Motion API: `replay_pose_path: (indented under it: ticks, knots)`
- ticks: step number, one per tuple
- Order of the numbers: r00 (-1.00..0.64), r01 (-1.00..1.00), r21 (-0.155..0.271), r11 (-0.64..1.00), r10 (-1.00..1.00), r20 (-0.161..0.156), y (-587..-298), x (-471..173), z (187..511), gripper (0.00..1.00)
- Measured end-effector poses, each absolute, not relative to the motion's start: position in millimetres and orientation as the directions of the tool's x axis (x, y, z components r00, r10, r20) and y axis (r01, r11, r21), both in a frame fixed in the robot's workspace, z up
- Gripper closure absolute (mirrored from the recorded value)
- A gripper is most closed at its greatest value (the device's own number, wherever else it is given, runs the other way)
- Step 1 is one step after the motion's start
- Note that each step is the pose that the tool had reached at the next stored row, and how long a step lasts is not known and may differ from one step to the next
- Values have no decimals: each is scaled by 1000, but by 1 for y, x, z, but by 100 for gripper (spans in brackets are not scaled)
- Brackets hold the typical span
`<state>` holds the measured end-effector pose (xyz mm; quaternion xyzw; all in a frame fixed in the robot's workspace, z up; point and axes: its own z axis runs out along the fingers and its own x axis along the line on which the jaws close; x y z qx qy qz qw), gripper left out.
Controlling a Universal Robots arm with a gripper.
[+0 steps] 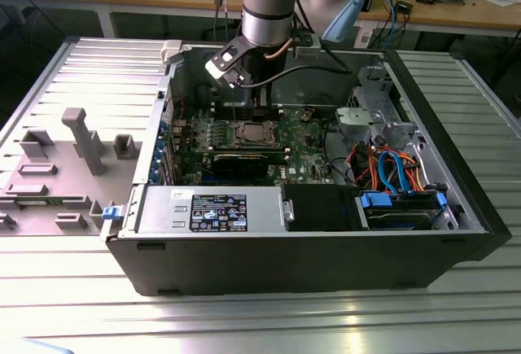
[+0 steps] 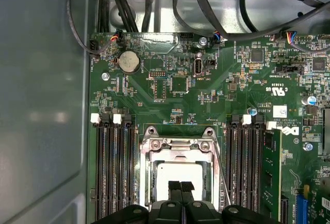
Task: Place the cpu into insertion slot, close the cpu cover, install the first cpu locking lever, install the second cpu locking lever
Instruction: 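Install the first cpu locking lever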
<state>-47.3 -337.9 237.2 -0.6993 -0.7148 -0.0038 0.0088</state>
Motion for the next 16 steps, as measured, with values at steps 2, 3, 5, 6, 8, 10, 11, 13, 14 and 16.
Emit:
replay_pose_path:
  ticks: [2,3,5,6,8,10,11,13,14,16]
  knots:
    - [-22,1000,-7,22,1000,18,-338,-47,237,89]
    - [-22,1000,-7,22,1000,18,-338,-47,237,89]
    - [-22,1000,-7,22,1000,18,-338,-47,237,89]
    - [-22,1000,-7,22,1000,18,-338,-47,237,89]
    - [-22,1000,-7,22,1000,18,-338,-47,237,89]
    - [-22,1000,-7,22,1000,18,-338,-47,237,89]
    - [-22,1000,-7,22,1000,18,-338,-48,237,89]
    - [-22,1000,-7,22,1000,18,-338,-53,235,89]
    - [-22,1000,-7,22,1000,18,-338,-55,234,89]
    - [-22,1000,-7,22,1000,18,-338,-60,231,89]
